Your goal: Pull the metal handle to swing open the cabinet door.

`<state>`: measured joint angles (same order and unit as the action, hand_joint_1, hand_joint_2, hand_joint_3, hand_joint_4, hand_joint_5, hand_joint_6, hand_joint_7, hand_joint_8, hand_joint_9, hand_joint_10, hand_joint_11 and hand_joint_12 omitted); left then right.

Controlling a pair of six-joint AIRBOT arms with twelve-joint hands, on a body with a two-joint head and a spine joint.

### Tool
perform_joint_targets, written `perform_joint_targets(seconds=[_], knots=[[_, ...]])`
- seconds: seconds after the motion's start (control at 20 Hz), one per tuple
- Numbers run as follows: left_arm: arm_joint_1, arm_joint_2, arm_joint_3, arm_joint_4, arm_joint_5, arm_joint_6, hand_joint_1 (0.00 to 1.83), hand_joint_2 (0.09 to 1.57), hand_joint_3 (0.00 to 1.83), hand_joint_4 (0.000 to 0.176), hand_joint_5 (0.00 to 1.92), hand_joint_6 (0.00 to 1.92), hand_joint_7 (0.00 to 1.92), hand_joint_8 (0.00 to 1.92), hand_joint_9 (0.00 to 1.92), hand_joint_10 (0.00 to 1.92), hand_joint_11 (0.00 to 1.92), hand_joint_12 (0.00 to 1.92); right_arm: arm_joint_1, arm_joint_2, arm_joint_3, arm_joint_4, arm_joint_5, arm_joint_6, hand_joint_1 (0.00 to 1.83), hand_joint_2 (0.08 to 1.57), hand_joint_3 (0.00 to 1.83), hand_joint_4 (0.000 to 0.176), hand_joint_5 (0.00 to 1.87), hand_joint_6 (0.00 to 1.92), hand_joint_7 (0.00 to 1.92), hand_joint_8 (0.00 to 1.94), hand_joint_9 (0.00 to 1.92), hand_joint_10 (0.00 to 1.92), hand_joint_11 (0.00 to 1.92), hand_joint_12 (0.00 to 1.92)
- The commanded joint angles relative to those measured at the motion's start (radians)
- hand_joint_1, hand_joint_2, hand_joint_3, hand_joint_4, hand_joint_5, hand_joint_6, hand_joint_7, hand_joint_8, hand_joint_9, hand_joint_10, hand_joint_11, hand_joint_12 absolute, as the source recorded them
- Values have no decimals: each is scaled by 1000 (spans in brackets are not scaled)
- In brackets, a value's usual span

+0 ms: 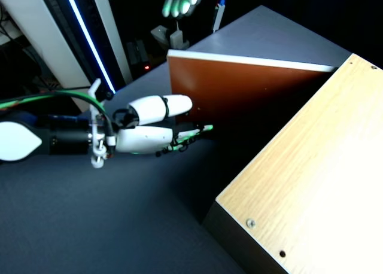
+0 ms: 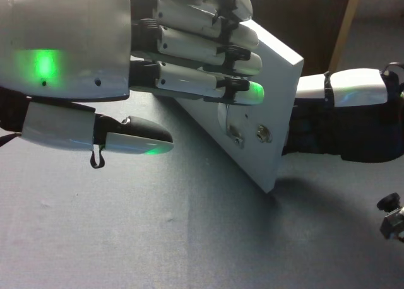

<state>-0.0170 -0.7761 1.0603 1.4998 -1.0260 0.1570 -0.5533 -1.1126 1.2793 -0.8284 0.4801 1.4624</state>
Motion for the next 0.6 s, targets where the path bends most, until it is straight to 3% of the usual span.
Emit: perform_joint_targets(seconds=[0.0, 0.55], knots=[[-10, 8, 1, -100, -25, 8, 0, 1571, 8, 0, 393, 0, 435, 0, 413, 1, 33, 849, 11, 1, -2, 39, 86, 1, 0, 1571, 78, 0, 220, 1, 264, 1, 255, 1, 0, 678], [-10, 8, 1, -100, -25, 8, 0, 1571, 5, 0, 404, 3, 445, 2, 420, 2, 32, 856, 18, -21, -10, 39, 110, -25, 0, 1571, 77, 0, 223, 1, 266, 1, 256, 1, 0, 692]])
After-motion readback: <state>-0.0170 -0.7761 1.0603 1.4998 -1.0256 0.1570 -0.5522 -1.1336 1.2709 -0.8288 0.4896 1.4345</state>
